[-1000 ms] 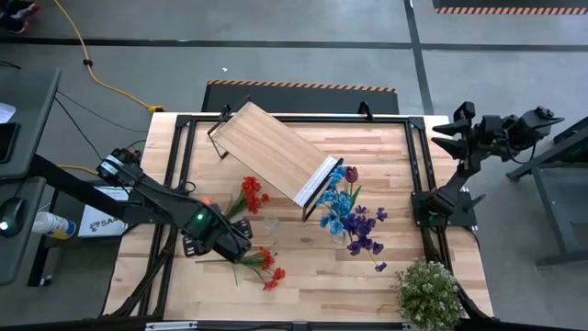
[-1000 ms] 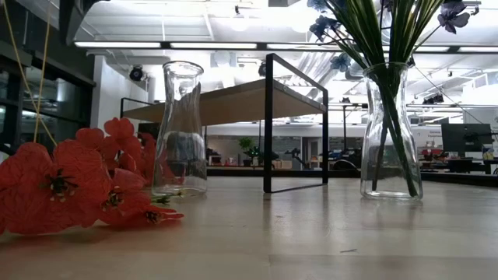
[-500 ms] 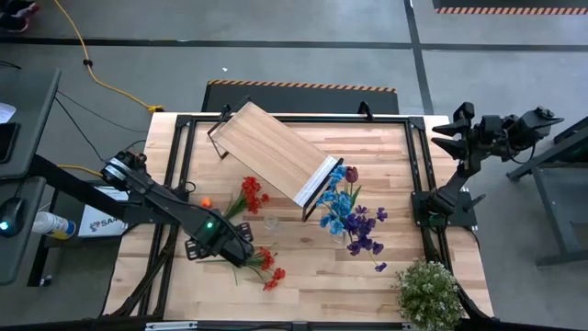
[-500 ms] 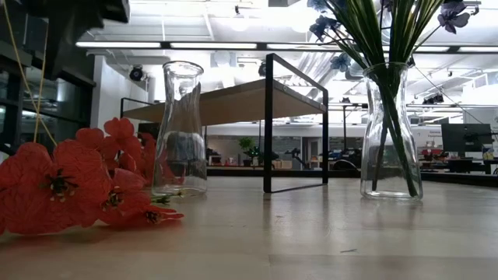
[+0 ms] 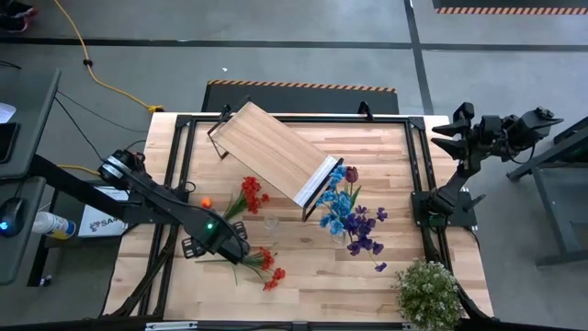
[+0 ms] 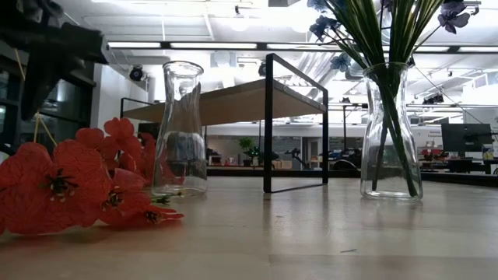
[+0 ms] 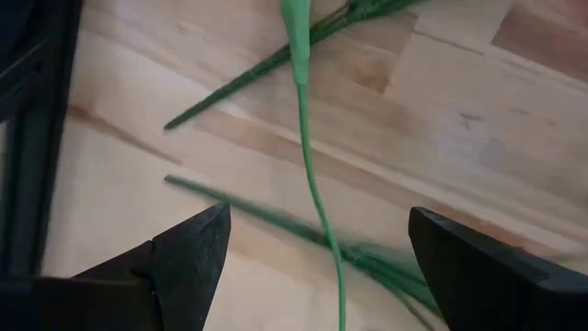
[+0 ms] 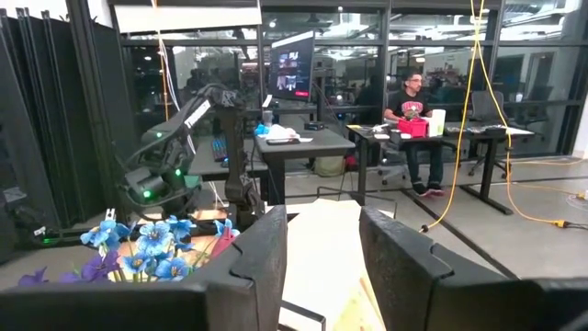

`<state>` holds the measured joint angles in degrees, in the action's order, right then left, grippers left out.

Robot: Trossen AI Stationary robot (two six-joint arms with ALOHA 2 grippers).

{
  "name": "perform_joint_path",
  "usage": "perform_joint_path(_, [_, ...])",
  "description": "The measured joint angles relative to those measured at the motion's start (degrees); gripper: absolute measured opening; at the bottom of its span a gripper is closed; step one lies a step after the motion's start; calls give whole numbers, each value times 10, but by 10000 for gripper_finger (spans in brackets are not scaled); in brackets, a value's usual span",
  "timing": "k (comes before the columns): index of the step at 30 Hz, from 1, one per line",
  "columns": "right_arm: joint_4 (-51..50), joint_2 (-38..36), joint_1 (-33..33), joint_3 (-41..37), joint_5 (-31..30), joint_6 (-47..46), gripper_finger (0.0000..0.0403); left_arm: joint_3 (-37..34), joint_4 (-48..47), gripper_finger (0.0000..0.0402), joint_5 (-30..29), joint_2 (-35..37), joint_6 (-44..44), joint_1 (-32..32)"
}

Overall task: Pick and place flowers into a vace then onto a shelf
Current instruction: Put the orange flower into the left transparent vase

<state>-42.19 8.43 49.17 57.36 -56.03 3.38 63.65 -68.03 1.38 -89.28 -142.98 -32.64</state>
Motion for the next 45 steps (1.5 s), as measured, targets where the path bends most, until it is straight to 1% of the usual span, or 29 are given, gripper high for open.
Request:
perform_joint_path(6, [0, 0, 0, 0, 0, 0, 131, -73, 56, 367, -8, 44, -5, 0])
perform_joint_path(10, [0, 0, 0, 0, 0, 0, 129, -125, 106, 367, -9, 69, -10, 0])
perform_joint_path(13, [0, 0, 0, 0, 0, -7, 130, -150, 161, 367, -10, 78, -14, 0])
perform_joint_path(15, [0, 0, 0, 0, -3, -10, 130, -156, 192, 367, -25, 78, -15, 0])
perform_joint_path(19, [0, 0, 0, 0, -4, -10, 129, -157, 197, 367, -39, 77, -15, 0])
perform_joint_path(26, [0, 0, 0, 0, -4, -10, 130, -157, 160, 367, -25, 76, -13, 0])
perform_joint_path(34, [0, 0, 0, 0, -4, -10, 130, -157, 136, 367, -26, 76, -12, 0])
perform_joint_path(37, [0, 0, 0, 0, -4, -10, 129, -171, 161, 367, -34, 76, -12, 0])
perform_joint_path(42, [0, 0, 0, 0, -4, -10, 130, -214, 257, 367, -38, 76, -13, 0])
perform_joint_path(45, [0, 0, 0, 0, -4, -10, 129, -230, 289, 367, -39, 73, -14, 0])
